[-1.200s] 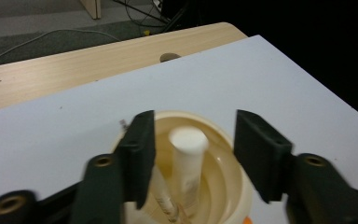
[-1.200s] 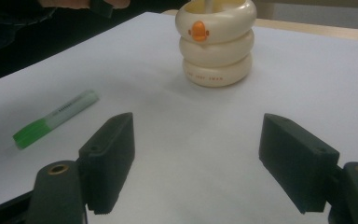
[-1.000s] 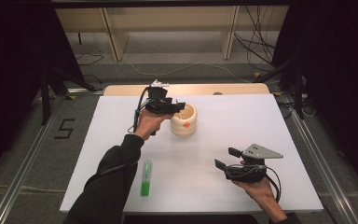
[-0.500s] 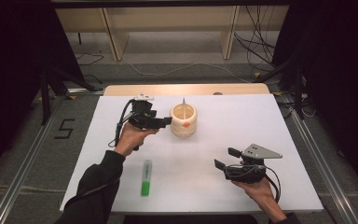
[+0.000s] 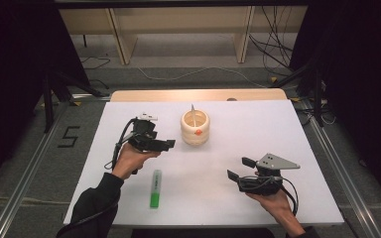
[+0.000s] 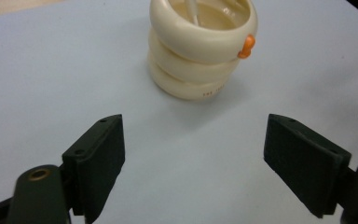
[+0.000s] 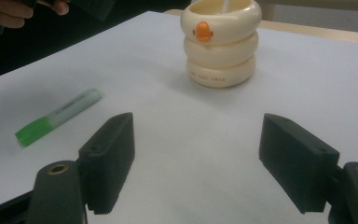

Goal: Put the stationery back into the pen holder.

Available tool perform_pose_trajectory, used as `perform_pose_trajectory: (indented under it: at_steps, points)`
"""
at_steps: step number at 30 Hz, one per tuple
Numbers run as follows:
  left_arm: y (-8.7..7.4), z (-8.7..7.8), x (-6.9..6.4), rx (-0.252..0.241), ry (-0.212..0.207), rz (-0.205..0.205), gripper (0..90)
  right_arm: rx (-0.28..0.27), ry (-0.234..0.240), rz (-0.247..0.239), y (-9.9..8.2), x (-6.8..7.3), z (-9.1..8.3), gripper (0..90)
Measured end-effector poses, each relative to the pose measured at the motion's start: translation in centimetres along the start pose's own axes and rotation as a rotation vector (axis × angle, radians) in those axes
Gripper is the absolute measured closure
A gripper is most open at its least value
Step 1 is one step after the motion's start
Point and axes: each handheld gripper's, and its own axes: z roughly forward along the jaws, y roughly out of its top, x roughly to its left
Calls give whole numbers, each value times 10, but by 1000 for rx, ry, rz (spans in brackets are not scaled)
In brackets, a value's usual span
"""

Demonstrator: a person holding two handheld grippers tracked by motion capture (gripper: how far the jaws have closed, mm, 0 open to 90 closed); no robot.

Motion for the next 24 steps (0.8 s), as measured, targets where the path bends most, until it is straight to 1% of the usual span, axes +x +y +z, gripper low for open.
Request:
perform_pose_trajectory:
  at_steps: [3,4,7,8,11,12,14,15,16,19,21,23,24]
  points:
    - [-7,-1,-2,30,16,20,199,1,0,-4,0,0,0,276]
    - [-10,-1,-3,42,20,16,198,5,0,-3,-1,0,0,275]
    - [-17,0,-5,69,45,24,195,6,1,-1,0,1,0,275]
    - [-19,0,-5,78,45,18,194,7,1,-3,0,1,0,275]
    - [-24,0,-6,103,43,20,193,7,0,-1,0,1,0,275]
    - [-26,0,-7,101,37,5,192,8,0,-2,0,1,0,275]
    - [-30,-1,-9,116,39,14,193,8,-1,-3,-1,1,1,275]
    - [-32,-1,-10,123,51,24,193,7,0,-4,0,1,1,275]
    - [-34,-1,-11,131,55,23,192,7,0,-5,0,1,0,275]
    - [-40,-1,-13,156,53,30,192,11,0,-1,-1,1,1,275]
    - [-44,0,-15,165,49,25,193,7,1,-4,-1,0,1,275]
    - [-48,0,-17,186,43,30,192,7,1,-3,0,1,0,275]
    - [-50,0,-18,192,47,31,193,7,1,-2,0,1,0,275]
